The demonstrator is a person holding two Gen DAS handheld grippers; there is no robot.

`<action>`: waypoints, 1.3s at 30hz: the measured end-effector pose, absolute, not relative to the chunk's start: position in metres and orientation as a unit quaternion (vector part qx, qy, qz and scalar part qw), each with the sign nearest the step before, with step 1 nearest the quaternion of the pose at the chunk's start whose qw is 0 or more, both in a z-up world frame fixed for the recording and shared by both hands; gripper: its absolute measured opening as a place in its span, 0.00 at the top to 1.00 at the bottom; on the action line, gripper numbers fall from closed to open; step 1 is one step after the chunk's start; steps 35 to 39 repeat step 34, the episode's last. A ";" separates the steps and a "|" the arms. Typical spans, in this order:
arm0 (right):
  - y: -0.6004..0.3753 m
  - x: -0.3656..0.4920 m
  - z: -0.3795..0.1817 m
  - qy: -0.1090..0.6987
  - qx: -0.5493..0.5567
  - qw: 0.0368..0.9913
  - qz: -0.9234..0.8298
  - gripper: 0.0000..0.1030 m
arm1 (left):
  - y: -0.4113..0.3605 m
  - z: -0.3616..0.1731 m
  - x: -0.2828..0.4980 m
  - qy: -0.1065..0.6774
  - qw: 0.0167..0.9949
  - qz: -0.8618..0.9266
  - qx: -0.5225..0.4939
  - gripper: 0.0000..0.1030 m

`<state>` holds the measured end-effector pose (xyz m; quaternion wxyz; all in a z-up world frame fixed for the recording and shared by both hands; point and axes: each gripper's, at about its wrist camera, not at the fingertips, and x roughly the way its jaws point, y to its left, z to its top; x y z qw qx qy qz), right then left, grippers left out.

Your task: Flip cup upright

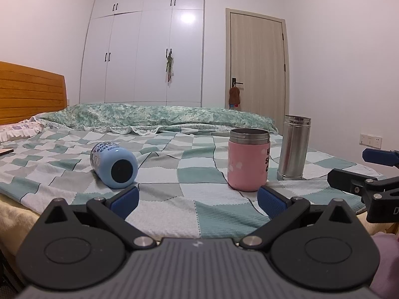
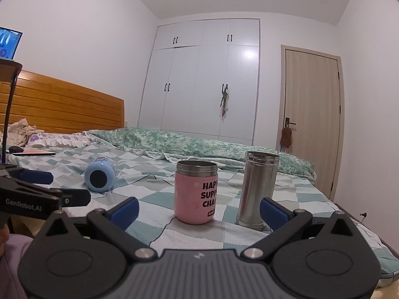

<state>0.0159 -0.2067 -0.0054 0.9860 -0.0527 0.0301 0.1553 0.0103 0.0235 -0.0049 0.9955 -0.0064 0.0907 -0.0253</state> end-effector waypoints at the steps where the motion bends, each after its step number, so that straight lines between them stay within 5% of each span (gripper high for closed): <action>1: -0.207 0.016 -0.005 0.030 -0.053 0.986 0.155 0.00 | 0.024 -0.005 0.010 0.090 0.996 -0.025 -0.007 0.00; 39: -0.204 0.016 -0.006 0.029 -0.056 0.986 0.156 0.00 | 0.023 -0.005 0.008 0.083 0.996 -0.031 -0.006 0.00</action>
